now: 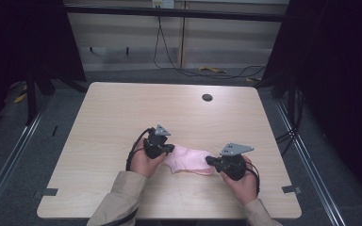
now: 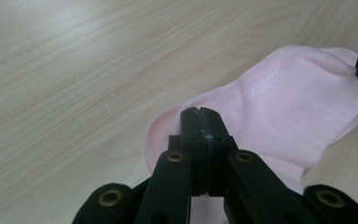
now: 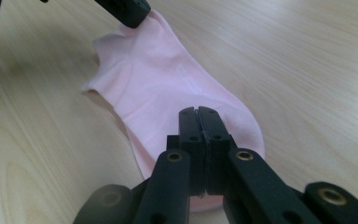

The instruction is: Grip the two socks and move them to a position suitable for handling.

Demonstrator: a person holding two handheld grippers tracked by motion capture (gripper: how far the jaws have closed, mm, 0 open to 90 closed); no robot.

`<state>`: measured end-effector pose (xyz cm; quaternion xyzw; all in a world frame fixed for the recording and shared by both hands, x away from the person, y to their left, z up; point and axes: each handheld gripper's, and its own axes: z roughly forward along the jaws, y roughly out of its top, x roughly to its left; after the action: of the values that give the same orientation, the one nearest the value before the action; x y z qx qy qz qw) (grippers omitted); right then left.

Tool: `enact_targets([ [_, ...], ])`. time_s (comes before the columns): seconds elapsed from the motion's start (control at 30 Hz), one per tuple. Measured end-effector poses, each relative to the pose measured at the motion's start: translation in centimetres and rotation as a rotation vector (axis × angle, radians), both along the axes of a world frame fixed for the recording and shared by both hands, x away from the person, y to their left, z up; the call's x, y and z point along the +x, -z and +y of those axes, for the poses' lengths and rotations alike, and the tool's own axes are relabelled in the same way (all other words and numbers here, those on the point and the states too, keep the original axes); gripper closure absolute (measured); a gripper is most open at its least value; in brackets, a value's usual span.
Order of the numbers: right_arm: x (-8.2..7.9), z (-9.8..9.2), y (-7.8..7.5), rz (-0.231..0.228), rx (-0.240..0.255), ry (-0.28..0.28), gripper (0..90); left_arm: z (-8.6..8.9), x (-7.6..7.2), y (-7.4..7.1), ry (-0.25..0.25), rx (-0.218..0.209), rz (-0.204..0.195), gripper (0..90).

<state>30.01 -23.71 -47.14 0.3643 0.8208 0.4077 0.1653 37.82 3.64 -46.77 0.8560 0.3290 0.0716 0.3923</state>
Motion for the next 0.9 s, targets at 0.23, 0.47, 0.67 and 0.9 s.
enact_targets([
  [0.23,-0.2,-0.6,-1.2,-0.019,0.037,-0.001,89.2,0.1,0.0,-0.6,-0.002,-0.007,0.005,89.6],
  [0.47,-0.2,-1.2,-2.0,-0.036,0.051,0.006,89.1,-0.2,0.0,-1.4,0.007,-0.016,0.008,89.6],
  [0.67,0.2,-1.3,-1.4,-0.019,0.031,0.011,89.1,-0.4,0.4,-0.6,-0.002,0.004,0.019,89.5],
  [0.9,0.8,-0.8,-0.3,0.008,0.016,-0.007,89.1,-0.1,1.2,0.2,-0.015,0.040,0.018,89.3],
])
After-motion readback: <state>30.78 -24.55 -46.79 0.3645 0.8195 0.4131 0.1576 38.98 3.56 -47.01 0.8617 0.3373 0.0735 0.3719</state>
